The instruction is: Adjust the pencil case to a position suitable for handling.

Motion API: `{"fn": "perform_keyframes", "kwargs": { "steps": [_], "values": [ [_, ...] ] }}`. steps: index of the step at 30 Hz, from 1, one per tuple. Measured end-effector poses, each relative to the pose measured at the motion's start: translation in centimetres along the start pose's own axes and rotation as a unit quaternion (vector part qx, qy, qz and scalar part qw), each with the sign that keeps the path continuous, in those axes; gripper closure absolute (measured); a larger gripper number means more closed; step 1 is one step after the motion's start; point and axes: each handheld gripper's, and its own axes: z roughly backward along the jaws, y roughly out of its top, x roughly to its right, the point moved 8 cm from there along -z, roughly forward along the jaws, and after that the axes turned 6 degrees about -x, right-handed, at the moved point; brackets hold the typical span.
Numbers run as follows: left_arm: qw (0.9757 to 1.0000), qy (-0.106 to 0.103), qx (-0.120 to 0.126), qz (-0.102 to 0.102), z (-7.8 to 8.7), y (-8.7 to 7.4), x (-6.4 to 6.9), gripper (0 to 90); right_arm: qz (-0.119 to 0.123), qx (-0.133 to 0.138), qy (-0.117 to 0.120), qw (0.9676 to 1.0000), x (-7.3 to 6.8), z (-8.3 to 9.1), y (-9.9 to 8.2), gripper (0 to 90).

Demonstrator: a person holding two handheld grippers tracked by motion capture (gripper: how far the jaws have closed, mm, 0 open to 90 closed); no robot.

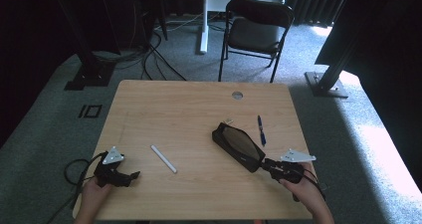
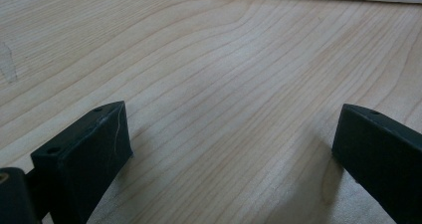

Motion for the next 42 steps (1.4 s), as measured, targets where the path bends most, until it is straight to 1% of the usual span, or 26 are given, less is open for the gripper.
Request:
{"fn": "perform_keyframes", "kwargs": {
  "steps": [2, 6, 7, 14, 24, 26, 29, 33, 34, 39, 42],
  "values": [
    [1.0000, 0.000, 0.000, 0.000, 0.0, 0.0, 0.0, 2.2, -0.004, 0.000, 0.001, 1.0000, 0.0, 0.2, -0.3, 72.9],
    [1.0000, 0.000, 0.000, 0.000, 0.0, 0.0, 0.0, 2.2, -0.004, -0.001, 0.000, 1.0000, 0.1, 0.6, -0.7, 73.0],
    [1.0000, 0.000, 0.000, 0.000, 0.0, 0.0, 0.0, 2.2, -0.008, 0.000, -0.002, 1.0000, 0.2, 0.8, -0.9, 73.0],
    [1.0000, 0.000, 0.000, 0.000, 0.0, 0.0, 0.0, 2.2, -0.014, 0.001, -0.002, 0.9999, 0.2, 1.3, -1.6, 72.8],
    [1.0000, 0.000, 0.000, 0.000, 0.0, 0.0, 0.0, 2.2, -0.015, 0.005, -0.005, 0.9999, 0.5, 1.9, -2.0, 72.7],
    [1.0000, 0.000, 0.000, 0.000, 0.0, 0.0, 0.0, 2.2, -0.014, 0.007, -0.006, 0.9999, 0.5, 2.0, -2.0, 70.5],
    [1.0000, 0.000, 0.000, 0.000, 0.0, 0.0, 0.0, 2.2, -0.019, 0.011, -0.005, 0.9997, 0.6, 2.2, -1.8, 65.5],
    [1.0000, 0.000, 0.001, 0.000, 0.0, 0.0, 0.0, 2.2, -0.019, 0.013, -0.007, 0.9997, 0.7, 2.3, -1.7, 63.4],
    [1.0000, 0.000, 0.000, 0.000, 0.0, 0.0, 0.0, 2.2, -0.020, 0.015, -0.008, 0.9996, 0.8, 2.3, -1.6, 60.1],
    [1.0000, 0.000, 0.000, 0.000, 0.0, 0.0, 0.0, 2.2, -0.019, 0.017, -0.008, 0.9996, 0.7, 2.2, -1.3, 57.5],
    [1.0000, 0.000, 0.000, 0.000, 0.0, 0.0, 0.0, 2.2, -0.018, 0.018, -0.004, 0.9997, 0.6, 2.2, -1.2, 55.8]
  ]
}}
